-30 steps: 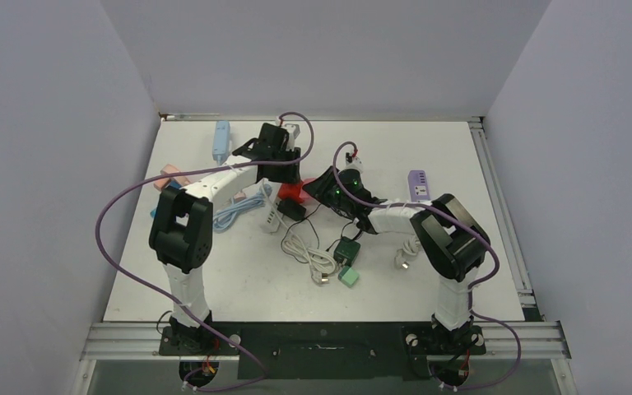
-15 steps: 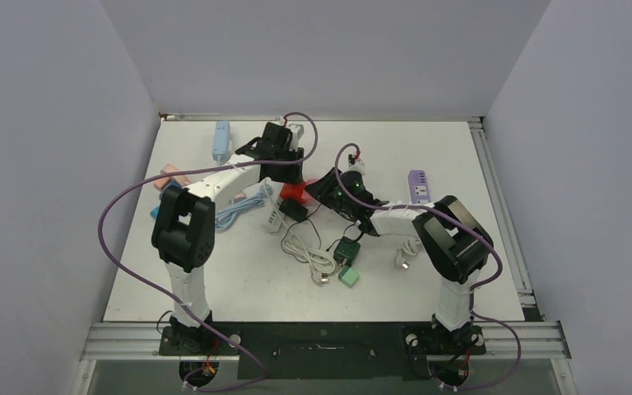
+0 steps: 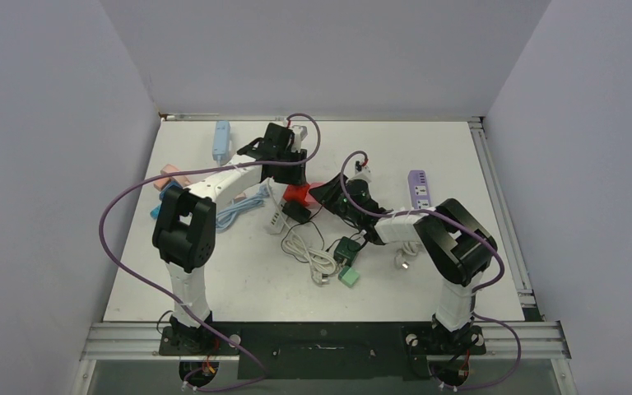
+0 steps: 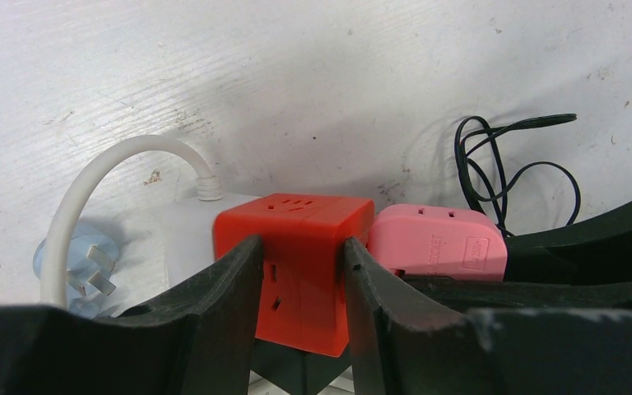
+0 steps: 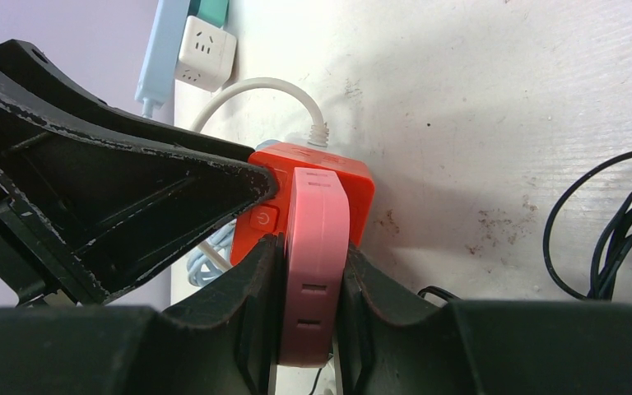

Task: Pull the plug off the socket
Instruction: Remove the plug from the socket.

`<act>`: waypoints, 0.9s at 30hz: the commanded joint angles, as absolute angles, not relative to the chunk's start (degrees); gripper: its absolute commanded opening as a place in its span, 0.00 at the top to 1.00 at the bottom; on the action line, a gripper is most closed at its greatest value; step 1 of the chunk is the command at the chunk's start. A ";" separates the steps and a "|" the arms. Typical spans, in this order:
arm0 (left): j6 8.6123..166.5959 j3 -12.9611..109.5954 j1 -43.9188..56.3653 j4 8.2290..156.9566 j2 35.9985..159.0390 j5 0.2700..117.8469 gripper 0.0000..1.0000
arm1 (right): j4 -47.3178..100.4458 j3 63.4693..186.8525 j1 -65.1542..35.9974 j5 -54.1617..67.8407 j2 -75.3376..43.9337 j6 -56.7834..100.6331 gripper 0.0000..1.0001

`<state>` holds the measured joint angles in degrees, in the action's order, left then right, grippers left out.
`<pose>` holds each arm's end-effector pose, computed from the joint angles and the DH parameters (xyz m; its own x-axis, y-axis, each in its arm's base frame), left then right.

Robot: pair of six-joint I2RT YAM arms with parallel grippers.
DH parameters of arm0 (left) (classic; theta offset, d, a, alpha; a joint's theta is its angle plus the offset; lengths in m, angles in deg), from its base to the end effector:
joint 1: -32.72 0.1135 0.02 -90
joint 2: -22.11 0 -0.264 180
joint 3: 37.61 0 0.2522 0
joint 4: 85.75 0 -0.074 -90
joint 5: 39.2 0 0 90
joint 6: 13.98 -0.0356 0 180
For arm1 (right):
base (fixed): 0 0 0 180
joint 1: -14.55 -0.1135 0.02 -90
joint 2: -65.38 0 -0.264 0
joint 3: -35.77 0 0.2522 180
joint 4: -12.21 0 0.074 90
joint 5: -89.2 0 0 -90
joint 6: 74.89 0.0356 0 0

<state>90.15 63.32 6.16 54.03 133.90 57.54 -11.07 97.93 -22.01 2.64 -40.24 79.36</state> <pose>0.3867 -0.1980 0.2260 -0.7994 0.1286 -0.5869 0.3247 0.9144 -0.2419 0.3015 0.2263 0.1565 -0.6967 0.6027 -0.3891 -0.0284 0.5188 0.8544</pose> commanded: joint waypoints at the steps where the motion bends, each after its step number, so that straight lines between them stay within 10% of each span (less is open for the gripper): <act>1: 88.25 61.85 7.59 47.08 138.22 51.46 0.65 | -8.09 97.95 -21.40 1.99 -36.92 77.70 0.95; 27: 86.53 62.63 5.83 45.74 138.57 47.69 0.66 | -6.34 100.46 -21.40 1.95 -34.33 77.14 0.95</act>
<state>88.73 64.26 4.65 54.05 134.53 51.05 -2.35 101.60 -21.81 2.31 -36.31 76.32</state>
